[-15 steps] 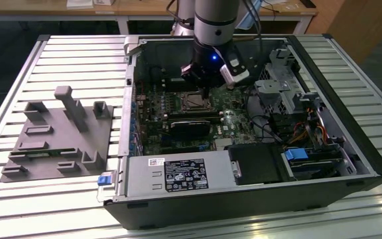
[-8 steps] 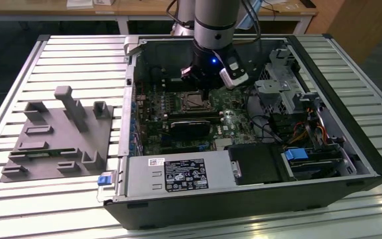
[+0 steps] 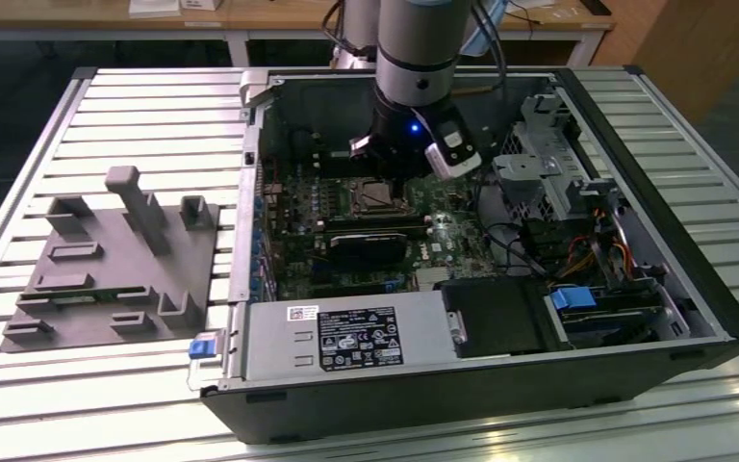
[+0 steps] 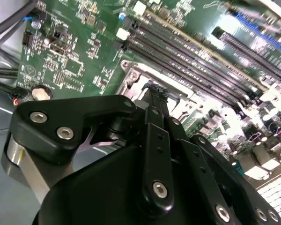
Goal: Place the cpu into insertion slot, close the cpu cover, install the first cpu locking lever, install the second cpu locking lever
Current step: 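Install the second cpu locking lever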
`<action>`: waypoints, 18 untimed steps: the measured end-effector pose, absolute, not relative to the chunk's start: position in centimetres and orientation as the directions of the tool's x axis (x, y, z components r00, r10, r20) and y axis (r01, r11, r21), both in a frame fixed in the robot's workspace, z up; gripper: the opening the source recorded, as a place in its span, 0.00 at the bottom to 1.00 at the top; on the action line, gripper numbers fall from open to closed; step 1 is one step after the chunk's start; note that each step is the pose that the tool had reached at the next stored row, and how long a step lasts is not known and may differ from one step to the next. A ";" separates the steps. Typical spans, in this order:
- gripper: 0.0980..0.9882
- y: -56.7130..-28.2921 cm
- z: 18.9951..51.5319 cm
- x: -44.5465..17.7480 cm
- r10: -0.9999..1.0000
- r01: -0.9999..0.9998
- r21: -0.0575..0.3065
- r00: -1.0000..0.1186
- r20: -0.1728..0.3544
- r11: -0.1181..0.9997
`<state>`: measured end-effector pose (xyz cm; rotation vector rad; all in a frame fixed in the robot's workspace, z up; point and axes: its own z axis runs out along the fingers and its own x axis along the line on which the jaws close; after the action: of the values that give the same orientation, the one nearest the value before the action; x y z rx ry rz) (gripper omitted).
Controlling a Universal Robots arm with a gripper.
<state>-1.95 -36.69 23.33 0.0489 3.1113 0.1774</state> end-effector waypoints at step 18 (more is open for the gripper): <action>0.01 -38.1 22.9 -5.1 0.031 0.028 0.123 -0.999 -0.023 0.992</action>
<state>-5.08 -38.09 22.85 0.0458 3.1108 0.1912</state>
